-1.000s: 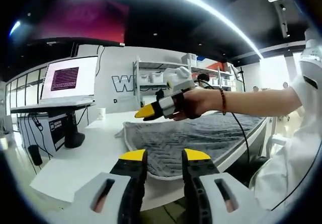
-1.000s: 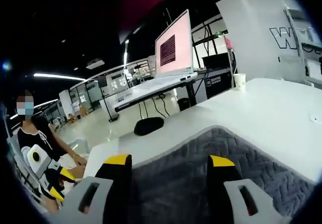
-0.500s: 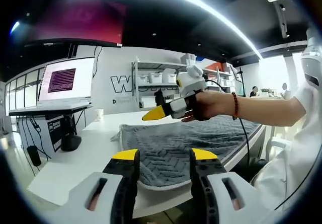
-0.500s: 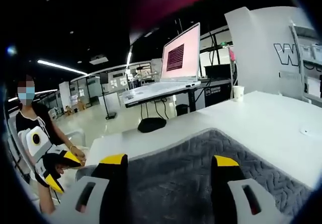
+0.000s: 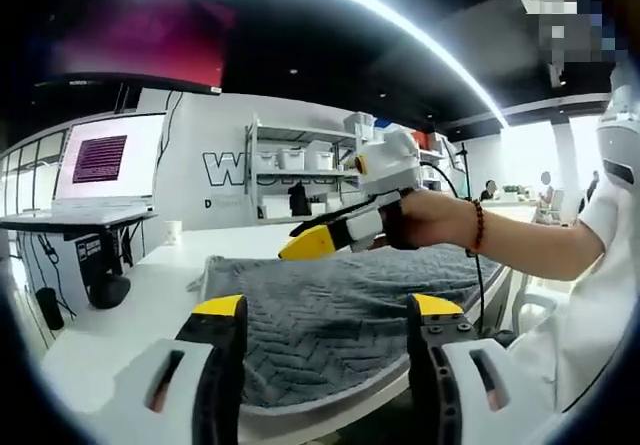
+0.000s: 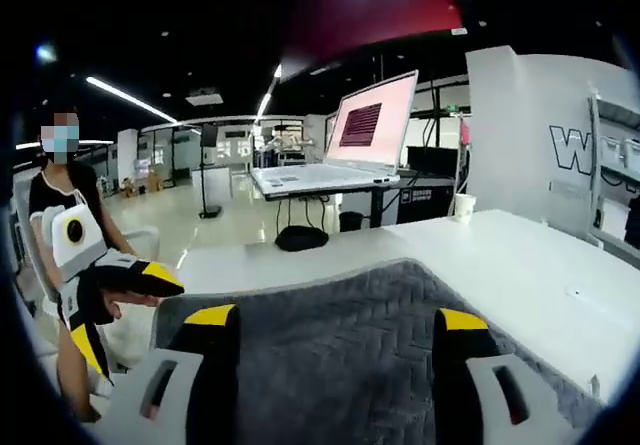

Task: Open the folded towel by lifting each exposed corner and separating the folded layers until the towel lies flat within the target outline without major curled edges

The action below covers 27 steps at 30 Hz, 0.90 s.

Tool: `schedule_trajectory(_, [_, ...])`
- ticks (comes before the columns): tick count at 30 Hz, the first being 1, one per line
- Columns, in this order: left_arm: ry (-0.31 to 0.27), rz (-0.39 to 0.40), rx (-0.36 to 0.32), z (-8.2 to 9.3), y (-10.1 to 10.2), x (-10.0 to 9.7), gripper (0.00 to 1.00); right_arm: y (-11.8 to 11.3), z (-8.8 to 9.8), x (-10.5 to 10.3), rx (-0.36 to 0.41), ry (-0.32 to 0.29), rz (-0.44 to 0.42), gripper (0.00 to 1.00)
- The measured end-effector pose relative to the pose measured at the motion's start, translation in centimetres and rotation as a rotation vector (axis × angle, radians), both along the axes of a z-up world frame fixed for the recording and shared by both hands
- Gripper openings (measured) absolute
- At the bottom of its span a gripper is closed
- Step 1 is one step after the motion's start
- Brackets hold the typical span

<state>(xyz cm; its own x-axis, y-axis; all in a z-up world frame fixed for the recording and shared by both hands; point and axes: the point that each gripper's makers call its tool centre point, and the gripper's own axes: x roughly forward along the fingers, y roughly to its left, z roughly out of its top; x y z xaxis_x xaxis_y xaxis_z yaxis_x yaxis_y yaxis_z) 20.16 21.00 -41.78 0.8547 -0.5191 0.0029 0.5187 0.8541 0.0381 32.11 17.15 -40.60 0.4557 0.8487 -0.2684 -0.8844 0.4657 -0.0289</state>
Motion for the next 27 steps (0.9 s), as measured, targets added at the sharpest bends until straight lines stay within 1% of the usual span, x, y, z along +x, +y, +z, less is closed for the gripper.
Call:
schedule_trajectory(2, [-0.002,-0.008,-0.005,0.1,-0.3,0.0,0.70,-0.4,0.4,-0.5,0.028,-0.004,0.007,0.79])
schedule_trajectory(3, [-0.004,-0.016,-0.007,0.2,-0.6,0.0,0.70,-0.6,0.5,-0.7,0.030,-0.014,0.009,0.79])
schedule_trajectory(6, [0.002,-0.048,-0.013,0.2,-1.4,-0.1,0.70,-1.0,0.2,-0.5,0.009,-0.026,0.003,0.80])
schedule_trajectory(7, [0.003,-0.056,-0.012,0.2,-1.7,-0.1,0.70,-1.3,0.4,-0.9,0.012,-0.025,0.010,0.81])
schedule_trajectory(9, [0.000,-0.065,-0.010,0.3,-2.1,-0.2,0.71,-1.4,0.5,-1.1,0.021,-0.023,0.015,0.81])
schedule_trajectory(10, [0.002,-0.068,-0.011,0.3,-2.4,-0.1,0.71,-1.4,0.6,-1.3,0.021,-0.044,0.020,0.82])
schedule_trajectory(12, [-0.004,-0.079,0.000,0.5,-2.8,-0.2,0.72,-1.9,0.2,-1.4,-0.006,-0.050,0.013,0.83])
schedule_trajectory(13, [-0.003,-0.084,0.000,0.5,-3.0,-0.2,0.72,-2.0,0.3,-1.5,-0.006,-0.053,0.016,0.83])
schedule_trajectory(15, [-0.004,-0.100,0.001,0.6,-3.5,-0.3,0.72,-2.4,0.6,-2.0,0.017,-0.056,0.022,0.83])
schedule_trajectory(17, [-0.006,-0.111,-0.010,0.7,-3.8,-0.3,0.72,-2.8,0.9,-2.9,0.025,-0.065,0.034,0.83])
schedule_trajectory(18, [-0.005,-0.114,-0.015,0.7,-3.9,-0.3,0.71,-3.0,1.1,-3.1,0.035,-0.061,0.037,0.83])
schedule_trajectory(19, [0.008,-0.126,-0.029,0.7,-4.1,-0.4,0.71,-3.2,1.2,-3.5,0.051,-0.057,0.043,0.83])
schedule_trajectory(22, [-0.001,-0.128,-0.028,1.0,-4.4,-0.4,0.72,-3.8,1.3,-4.3,0.048,-0.073,0.047,0.84])
schedule_trajectory(24, [-0.003,-0.133,-0.022,1.1,-4.7,-0.5,0.72,-4.0,1.3,-3.9,0.042,-0.082,0.049,0.85])
schedule_trajectory(27, [-0.005,-0.147,-0.035,1.4,-5.2,-0.6,0.72,-4.9,1.5,-4.5,0.033,-0.103,0.047,0.86])
